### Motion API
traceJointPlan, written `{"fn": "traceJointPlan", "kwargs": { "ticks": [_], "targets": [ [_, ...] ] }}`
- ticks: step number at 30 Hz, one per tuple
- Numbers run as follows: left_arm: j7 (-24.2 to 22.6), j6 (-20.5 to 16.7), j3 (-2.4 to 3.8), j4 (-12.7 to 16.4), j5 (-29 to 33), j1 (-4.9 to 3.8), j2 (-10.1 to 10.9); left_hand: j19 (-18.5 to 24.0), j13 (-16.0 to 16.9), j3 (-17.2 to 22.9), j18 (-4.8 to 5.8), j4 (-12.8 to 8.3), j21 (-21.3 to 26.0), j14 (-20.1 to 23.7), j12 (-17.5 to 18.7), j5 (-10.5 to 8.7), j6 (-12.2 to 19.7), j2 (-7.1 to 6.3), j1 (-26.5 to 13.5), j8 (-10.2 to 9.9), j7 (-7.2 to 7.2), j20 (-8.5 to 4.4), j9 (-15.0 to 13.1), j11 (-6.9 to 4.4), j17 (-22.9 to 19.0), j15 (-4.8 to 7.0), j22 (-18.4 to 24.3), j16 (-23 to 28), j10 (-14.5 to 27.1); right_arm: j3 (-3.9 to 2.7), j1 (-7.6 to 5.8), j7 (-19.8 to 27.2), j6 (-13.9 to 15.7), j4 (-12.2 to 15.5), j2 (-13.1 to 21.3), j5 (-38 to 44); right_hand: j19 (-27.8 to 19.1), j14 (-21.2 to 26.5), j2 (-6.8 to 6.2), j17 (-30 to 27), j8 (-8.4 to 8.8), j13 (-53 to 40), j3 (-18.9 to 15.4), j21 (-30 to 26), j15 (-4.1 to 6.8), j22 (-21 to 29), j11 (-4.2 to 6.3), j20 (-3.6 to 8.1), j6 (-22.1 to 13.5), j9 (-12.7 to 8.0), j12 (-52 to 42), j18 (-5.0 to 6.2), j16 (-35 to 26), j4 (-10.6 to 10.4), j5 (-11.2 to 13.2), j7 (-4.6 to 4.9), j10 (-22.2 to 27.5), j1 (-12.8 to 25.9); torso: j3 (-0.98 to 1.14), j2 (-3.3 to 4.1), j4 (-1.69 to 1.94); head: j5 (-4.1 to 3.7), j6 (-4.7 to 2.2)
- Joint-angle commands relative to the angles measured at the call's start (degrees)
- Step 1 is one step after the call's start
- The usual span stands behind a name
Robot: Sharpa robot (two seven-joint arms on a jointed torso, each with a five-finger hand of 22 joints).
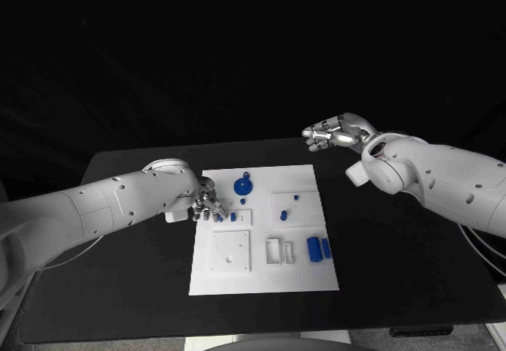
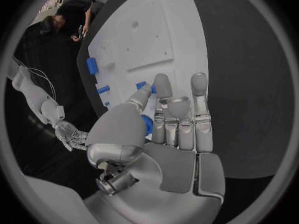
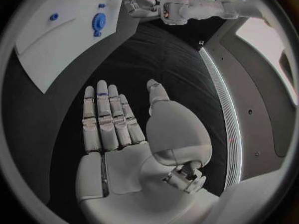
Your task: Assemble the parts on the task board
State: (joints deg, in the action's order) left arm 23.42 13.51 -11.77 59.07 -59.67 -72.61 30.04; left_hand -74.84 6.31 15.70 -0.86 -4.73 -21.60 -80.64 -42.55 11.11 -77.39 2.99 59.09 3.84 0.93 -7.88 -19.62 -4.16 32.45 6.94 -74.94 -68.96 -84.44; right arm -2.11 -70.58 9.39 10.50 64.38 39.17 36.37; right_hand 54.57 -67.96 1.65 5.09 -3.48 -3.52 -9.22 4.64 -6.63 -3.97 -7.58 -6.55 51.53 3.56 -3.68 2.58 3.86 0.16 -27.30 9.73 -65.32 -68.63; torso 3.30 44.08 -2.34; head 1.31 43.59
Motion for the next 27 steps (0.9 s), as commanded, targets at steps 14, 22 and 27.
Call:
{"fn": "traceJointPlan", "kwargs": {
  "ticks": [14, 22, 27],
  "targets": [
    [0.9, 0.5, -0.18, -0.3, -0.2, 0.33, 0.1, -0.4, 0.1, -0.4, 0.54, 0.3, 0.4, -0.5, 0.4, -0.39, 0.4, -0.90, 0.2, 0.0, 0.19, 0.00, 0.1, -0.75, -0.1, 0.06, -1.0, 0.4, -2.4, -0.03, 0.03, 0.4, -0.8, 0.1, 0.0, 0.2, -0.4, 0.4, 0.02, -0.1, 0.06, 0.1, 0.1, -0.1, -0.09, 0.1, -0.02, -0.13, -0.3, -0.1, 0.2, -0.44, -0.3, 0.3, -0.4, 0.12, 0.3, 0.4, -0.03, 0.01, 0.00, 0.08, 0.08],
    [1.6, 1.1, -0.19, -0.4, -0.4, 0.33, 0.3, -0.4, 0.2, -2.5, 0.55, 2.3, 0.5, -0.4, 0.4, -5.92, 0.1, -1.42, -1.1, 0.0, 0.22, 0.02, 0.2, -0.75, -0.3, 0.05, -1.1, 0.4, -2.4, -0.03, 0.03, 0.4, -0.8, 0.1, 0.0, 0.2, -0.4, 0.4, 0.02, -0.1, 0.06, 0.1, 0.1, -0.1, -0.09, 0.1, -0.02, -0.13, -0.3, -0.1, 0.2, -0.44, -0.3, 0.3, -0.4, 0.12, 0.3, 0.4, -0.02, 0.02, 0.03, 0.05, 0.14],
    [1.5, 0.9, -0.19, -0.4, -0.5, 0.33, 0.3, -0.4, 0.1, -4.8, 0.61, 4.5, 0.5, -0.4, 0.5, -8.35, -0.2, -2.35, -3.1, 0.0, 0.11, -0.11, 0.3, -0.71, -0.3, 0.11, -1.1, 0.5, -2.4, -0.03, 0.03, 0.4, -0.8, 0.1, 0.0, 0.2, -0.4, 0.4, 0.02, -0.1, 0.06, 0.1, 0.1, -0.1, -0.09, 0.1, -0.02, -0.13, -0.3, -0.1, 0.2, -0.44, -0.3, 0.3, -0.4, 0.12, 0.3, 0.4, -0.02, 0.01, 0.00, 0.06, 0.15]
  ]
}}
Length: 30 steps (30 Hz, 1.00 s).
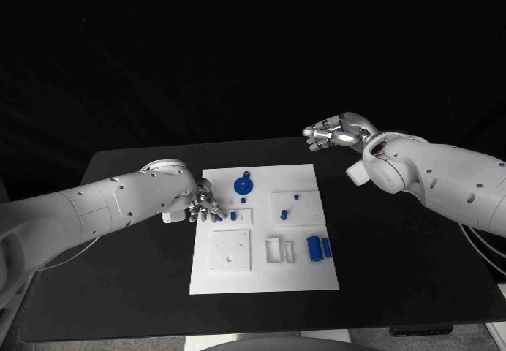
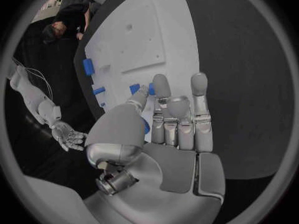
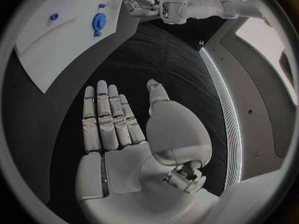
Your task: Assemble the parts on the task board
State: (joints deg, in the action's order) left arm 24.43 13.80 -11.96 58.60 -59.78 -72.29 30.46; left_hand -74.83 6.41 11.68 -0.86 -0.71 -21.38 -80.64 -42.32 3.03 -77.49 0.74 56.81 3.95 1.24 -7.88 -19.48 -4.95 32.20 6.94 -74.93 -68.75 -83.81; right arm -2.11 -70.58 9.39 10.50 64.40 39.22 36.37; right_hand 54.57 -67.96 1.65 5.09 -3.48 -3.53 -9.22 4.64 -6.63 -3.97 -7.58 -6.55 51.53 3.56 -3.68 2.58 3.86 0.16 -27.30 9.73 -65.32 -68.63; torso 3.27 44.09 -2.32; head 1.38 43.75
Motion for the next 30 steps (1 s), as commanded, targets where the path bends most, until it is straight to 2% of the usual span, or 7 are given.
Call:
{"fn": "traceJointPlan", "kwargs": {
  "ticks": [1, 3, 6, 13, 18, 24, 30],
  "targets": [
    [0.4, 0.5, 0.00, 0.1, -0.4, 0.00, -0.1, -0.4, 0.0, -1.2, 0.65, 0.9, 0.3, -0.3, 0.2, -0.30, -0.2, -0.41, -1.2, -0.1, -0.24, -0.16, 0.2, 0.09, 0.0, 0.14, -1.1, 0.3, -3.0, -0.03, 0.03, 0.4, -0.8, 0.1, 0.0, 0.2, -0.4, 0.4, 0.02, -0.1, 0.06, 0.1, 0.1, -0.1, -0.09, 0.1, -0.02, -0.13, -0.3, -0.1, 0.2, -0.44, -0.3, 0.3, -0.4, 0.12, 0.3, 0.4, -0.01, -0.01, -0.04, 0.02, -0.01],
    [0.3, 0.2, 0.00, 0.1, -0.3, 0.00, -0.2, -0.4, -0.1, -2.1, 0.77, 1.9, 0.3, -0.3, 0.2, -0.30, -0.3, -0.91, -1.9, -0.1, -0.28, -0.26, 0.3, 0.10, 0.0, 0.17, -1.0, 0.3, -3.0, -0.03, 0.03, 0.4, -0.8, 0.1, 0.0, 0.2, -0.4, 0.4, 0.02, -0.1, 0.06, 0.1, 0.1, -0.1, -0.09, 0.1, -0.02, -0.13, -0.3, -0.1, 0.2, -0.44, -0.3, 0.3, -0.4, 0.12, 0.3, 0.4, 0.03, -0.01, -0.04, 0.03, 0.02],
    [0.2, -0.2, 0.00, 0.1, -0.2, 0.00, -0.2, -0.5, -0.2, -10.7, 0.79, 2.9, 0.5, -0.3, 0.1, -0.21, -0.1, 2.02, 0.3, -0.1, -0.32, -0.23, 0.4, 0.17, 0.0, 0.12, -1.0, 0.5, -3.1, -0.03, 0.03, 0.4, -0.8, 0.1, 0.0, 0.2, -0.4, 0.4, 0.02, -0.1, 0.06, 0.1, 0.1, -0.1, -0.09, 0.1, -0.02, -0.13, -0.3, -0.1, 0.2, -0.44, -0.3, 0.3, -0.4, 0.12, 0.3, 0.4, 0.05, -0.01, -0.04, 0.01, -0.04],
    [-0.2, -1.6, 0.00, 0.0, 0.0, 0.00, -0.2, -0.5, -0.3, -11.6, 0.82, 3.8, 0.5, -0.3, 0.2, -0.27, 0.2, 1.72, -0.3, -0.2, -0.39, -0.29, 0.6, 0.16, -0.1, 0.16, -1.0, 0.6, -3.0, -0.03, 0.03, 0.4, -0.8, 0.1, 0.0, 0.2, -0.4, 0.4, 0.02, -0.1, 0.06, 0.1, 0.1, -0.1, -0.09, 0.1, -0.02, -0.13, -0.3, -0.1, 0.2, -0.44, -0.3, 0.3, -0.4, 0.12, 0.3, 0.4, 0.03, 0.00, 0.02, -0.07, -0.02],
    [-0.2, -2.4, 0.01, -0.1, 0.1, 0.00, -0.1, -0.5, -0.4, -11.4, 0.85, 5.4, 0.5, -0.3, 0.2, -0.29, 0.3, 0.04, -0.8, -0.1, -0.44, -0.36, 1.1, 0.17, -0.2, 0.20, -1.0, 0.8, -3.0, -0.03, 0.03, 0.4, -0.8, 0.1, 0.0, 0.2, -0.4, 0.4, 0.02, -0.1, 0.06, 0.1, 0.1, -0.1, -0.09, 0.1, -0.02, -0.13, -0.3, -0.1, 0.2, -0.44, -0.3, 0.3, -0.4, 0.12, 0.3, 0.4, 0.07, -0.07, -0.07, -0.03, -0.08],
    [-0.6, -4.1, 0.03, 0.2, 0.2, 0.00, 0.6, -0.6, -0.7, -5.4, 0.86, 12.7, 0.7, -0.2, 0.5, -0.32, 0.7, -6.94, -0.1, 0.0, -0.49, -0.50, 1.8, 0.24, -0.4, 0.27, -1.0, 1.2, -2.9, -0.03, 0.03, 0.4, -0.8, 0.0, 0.1, 0.2, -0.4, 0.4, 0.02, -0.1, 0.06, 0.1, 0.1, -0.1, -0.09, 0.1, -0.02, -0.13, -0.3, -0.1, 0.2, -0.44, -0.3, 0.3, -0.4, 0.12, 0.3, 0.4, 0.03, -0.03, -0.01, -0.17, -0.22],
    [-1.1, -4.7, 0.04, 0.4, 1.3, 0.00, 0.8, -0.6, -0.7, -6.2, 0.86, 11.9, 0.8, -0.3, 0.4, -0.28, 0.7, -5.89, 0.4, -0.1, -0.60, -0.49, 1.9, 0.20, -0.4, 0.30, -1.0, 1.3, -3.0, -0.03, 0.03, 0.4, -0.8, 0.1, 0.1, 0.2, -0.4, 0.4, 0.02, -0.1, 0.06, 0.1, 0.1, -0.1, -0.09, 0.1, -0.02, -0.13, -0.3, -0.1, 0.2, -0.44, -0.3, 0.3, -0.4, 0.12, 0.3, 0.4, -0.04, -0.02, 0.07, -0.15, -0.22]
  ]
}}
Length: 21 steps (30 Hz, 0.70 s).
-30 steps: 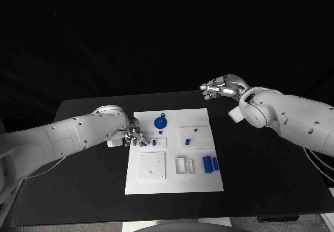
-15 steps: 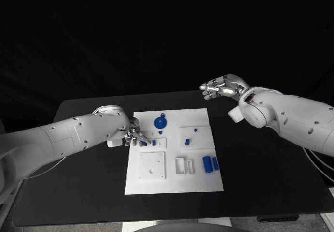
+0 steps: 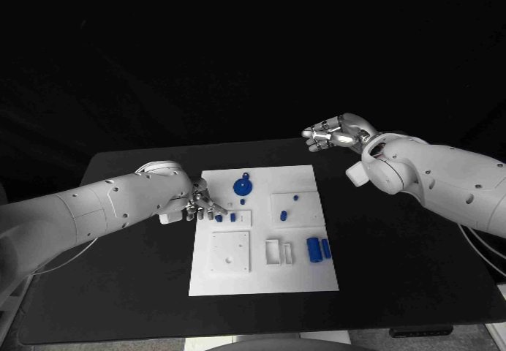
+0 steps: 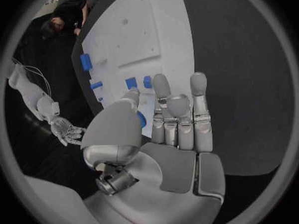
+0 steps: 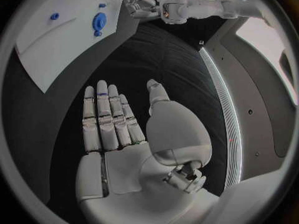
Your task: Assemble the parts on the task board
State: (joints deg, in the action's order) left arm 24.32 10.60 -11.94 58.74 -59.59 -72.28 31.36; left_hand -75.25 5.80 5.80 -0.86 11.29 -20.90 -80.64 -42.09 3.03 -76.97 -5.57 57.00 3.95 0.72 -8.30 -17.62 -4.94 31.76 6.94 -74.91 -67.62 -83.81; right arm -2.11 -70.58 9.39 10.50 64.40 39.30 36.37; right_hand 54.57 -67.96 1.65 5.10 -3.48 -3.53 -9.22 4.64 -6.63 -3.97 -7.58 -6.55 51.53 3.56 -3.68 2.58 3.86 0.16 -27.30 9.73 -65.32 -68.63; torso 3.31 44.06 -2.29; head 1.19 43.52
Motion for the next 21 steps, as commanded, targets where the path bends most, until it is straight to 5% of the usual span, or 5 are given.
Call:
{"fn": "traceJointPlan", "kwargs": {
  "ticks": [1, 7, 21],
  "targets": [
    [-1.0, -1.4, 0.02, 0.4, 1.2, 0.00, -0.1, -0.2, -0.1, -0.3, 0.86, -0.1, 0.3, -0.3, 0.2, -0.28, 0.2, 0.42, 0.2, -0.1, -0.08, -0.07, 0.1, 0.20, 0.1, 0.31, -1.0, 0.2, -3.0, -0.03, 0.03, 0.4, -0.8, 0.1, 0.0, 0.2, -0.4, 0.4, 0.02, -0.1, 0.06, 0.1, 0.1, -0.1, -0.08, 0.1, -0.02, -0.13, -0.3, -0.1, 0.2, -0.44, -0.3, 0.3, -0.4, 0.12, 0.3, 0.4, -0.07, 0.04, 0.02, 0.06, -0.01],
    [-1.0, -1.0, 0.02, 0.6, 1.5, 0.00, -0.1, -0.3, -0.2, -1.8, 0.86, -2.3, 0.4, -0.2, 0.2, -0.29, 0.2, 2.22, -0.2, -0.1, -0.10, -0.01, 0.3, 0.23, 0.3, 0.26, -1.1, 0.4, -3.0, -0.03, 0.04, 0.4, -0.8, 0.0, -0.1, 0.2, -0.4, 0.4, 0.02, -0.1, 0.06, 0.1, 0.1, -0.1, -0.08, 0.1, -0.02, -0.13, -0.3, -0.1, 0.2, -0.44, -0.3, 0.3, -0.4, 0.12, 0.3, 0.4, -0.06, 0.01, -0.05, 0.17, 0.02],
    [-1.3, -0.7, 0.02, 0.8, 2.4, 0.00, -0.2, -0.2, -0.1, -3.0, 0.86, -4.2, 0.5, -0.3, 0.1, -0.28, 0.2, 4.14, -0.2, -0.1, -0.10, 0.02, 0.3, 0.25, 0.4, 0.23, -1.1, 0.4, -3.0, -0.03, 0.15, 0.4, -0.9, -0.1, -0.2, 0.2, -0.4, 0.4, 0.02, -0.1, 0.06, 0.1, 0.1, -0.1, -0.08, 0.1, -0.02, -0.13, -0.3, -0.1, 0.2, -0.44, -0.3, 0.3, -0.4, 0.12, 0.3, 0.4, 0.01, 0.03, -0.05, 0.26, 0.08]
  ]
}}
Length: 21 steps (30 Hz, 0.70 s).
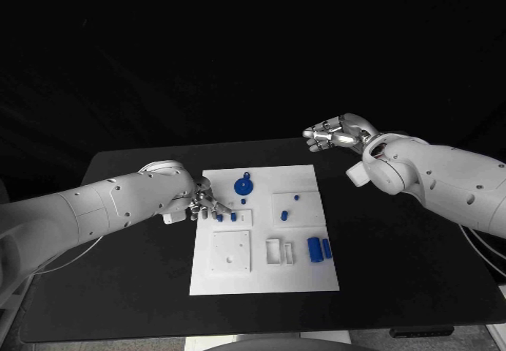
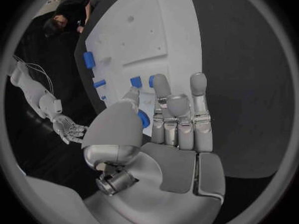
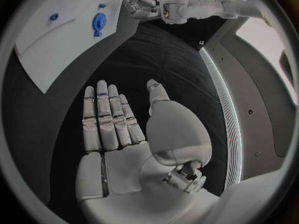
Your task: Assemble the parts on the task board
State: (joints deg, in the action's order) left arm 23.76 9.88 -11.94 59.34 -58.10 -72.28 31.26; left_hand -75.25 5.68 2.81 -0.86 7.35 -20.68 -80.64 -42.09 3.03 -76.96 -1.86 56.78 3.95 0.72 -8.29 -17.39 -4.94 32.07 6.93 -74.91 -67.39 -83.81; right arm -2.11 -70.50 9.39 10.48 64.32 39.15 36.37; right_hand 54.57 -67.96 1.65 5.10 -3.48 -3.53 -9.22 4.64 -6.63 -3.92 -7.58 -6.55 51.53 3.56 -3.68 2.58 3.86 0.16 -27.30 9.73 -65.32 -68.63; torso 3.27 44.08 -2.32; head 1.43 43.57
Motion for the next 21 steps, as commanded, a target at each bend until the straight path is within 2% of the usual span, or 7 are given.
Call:
{"fn": "traceJointPlan", "kwargs": {
  "ticks": [1, 4, 5, 12, 21],
  "targets": [
    [-0.8, 0.0, 0.02, 0.2, 0.9, -0.01, -0.1, -0.2, 0.0, -0.3, 0.86, -0.7, 0.3, -0.3, 0.2, -0.28, 0.3, 0.82, 0.0, -0.1, -0.11, 0.02, 0.0, 0.26, 0.1, 0.22, -1.1, 0.2, -3.0, -0.03, 0.09, 0.4, -0.9, 0.0, -0.1, 0.2, -0.4, 0.4, 0.02, -0.1, 0.06, 0.1, 0.1, -0.1, -0.08, 0.0, -0.02, -0.13, -0.3, -0.1, 0.2, -0.44, -0.3, 0.3, -0.4, 0.12, 0.3, 0.4, 0.06, 0.00, -0.03, 0.01, 0.05],
    [-0.8, 0.0, 0.02, 0.3, 1.0, -0.01, -0.2, -0.2, 0.0, -0.3, 0.86, -0.7, 0.3, -0.3, 0.2, -0.28, 0.3, 0.82, 0.0, -0.1, -0.11, 0.02, 0.0, 0.26, 0.1, 0.22, -1.1, 0.2, -3.0, -0.03, 0.12, 0.4, -0.9, -0.1, -0.1, 0.2, -0.4, 0.4, 0.02, -0.1, 0.06, 0.1, 0.1, -0.1, -0.08, 0.0, -0.02, -0.13, -0.3, -0.1, 0.2, -0.44, -0.3, 0.3, -0.4, 0.12, 0.3, 0.4, 0.05, -0.01, -0.03, -0.03, 0.06],
    [-0.8, 0.0, 0.02, 0.3, 1.0, -0.01, -0.2, -0.3, 0.0, -0.8, 0.86, -1.2, 0.3, -0.3, 0.1, -0.28, 0.3, 1.26, 0.0, -0.1, -0.11, 0.03, 0.0, 0.25, 0.1, 0.22, -1.1, 0.2, -3.0, -0.03, 0.15, 0.4, -0.9, -0.1, -0.1, 0.2, -0.4, 0.4, 0.02, -0.1, 0.06, 0.1, 0.1, -0.1, -0.08, 0.0, -0.02, -0.13, -0.3, -0.1, 0.2, -0.44, -0.3, 0.3, -0.4, 0.12, 0.3, 0.4, 0.05, -0.01, -0.02, -0.05, 0.07],
    [-0.6, 0.1, 0.02, 0.1, 1.0, -0.01, -0.1, -0.3, 0.0, -0.8, 0.86, -1.2, 0.3, -0.3, 0.1, -0.28, 0.3, 1.26, 0.0, -0.1, -0.11, 0.03, 0.0, 0.25, 0.1, 0.22, -1.1, 0.2, -3.0, -0.03, 0.20, 0.4, -0.9, -0.1, -0.1, 0.2, -0.4, 0.4, 0.02, -0.1, 0.06, 0.1, 0.1, -0.1, -0.08, 0.0, -0.02, -0.13, -0.3, -0.1, 0.2, -0.44, -0.3, 0.3, -0.4, 0.12, 0.3, 0.4, 0.07, 0.01, -0.05, -0.13, 0.04],
    [-0.6, -1.1, 0.04, 0.1, 1.0, -0.01, 0.4, -0.2, 0.0, -1.2, 0.85, -1.5, 0.3, -0.3, 0.2, -0.27, 0.3, 1.47, -0.2, -0.1, -0.10, 0.03, -0.1, 0.25, 0.0, 0.22, -1.1, 0.2, -3.0, -0.03, 0.24, 0.5, -0.8, -0.1, -0.1, 0.2, -0.4, 0.4, 0.02, -0.1, 0.06, 0.1, 0.1, -0.1, -0.08, 0.0, -0.02, -0.13, -0.3, -0.1, 0.2, -0.44, -0.3, 0.3, -0.4, 0.12, 0.3, 0.4, -0.02, 0.01, -0.08, -0.25, -0.11]
  ]
}}
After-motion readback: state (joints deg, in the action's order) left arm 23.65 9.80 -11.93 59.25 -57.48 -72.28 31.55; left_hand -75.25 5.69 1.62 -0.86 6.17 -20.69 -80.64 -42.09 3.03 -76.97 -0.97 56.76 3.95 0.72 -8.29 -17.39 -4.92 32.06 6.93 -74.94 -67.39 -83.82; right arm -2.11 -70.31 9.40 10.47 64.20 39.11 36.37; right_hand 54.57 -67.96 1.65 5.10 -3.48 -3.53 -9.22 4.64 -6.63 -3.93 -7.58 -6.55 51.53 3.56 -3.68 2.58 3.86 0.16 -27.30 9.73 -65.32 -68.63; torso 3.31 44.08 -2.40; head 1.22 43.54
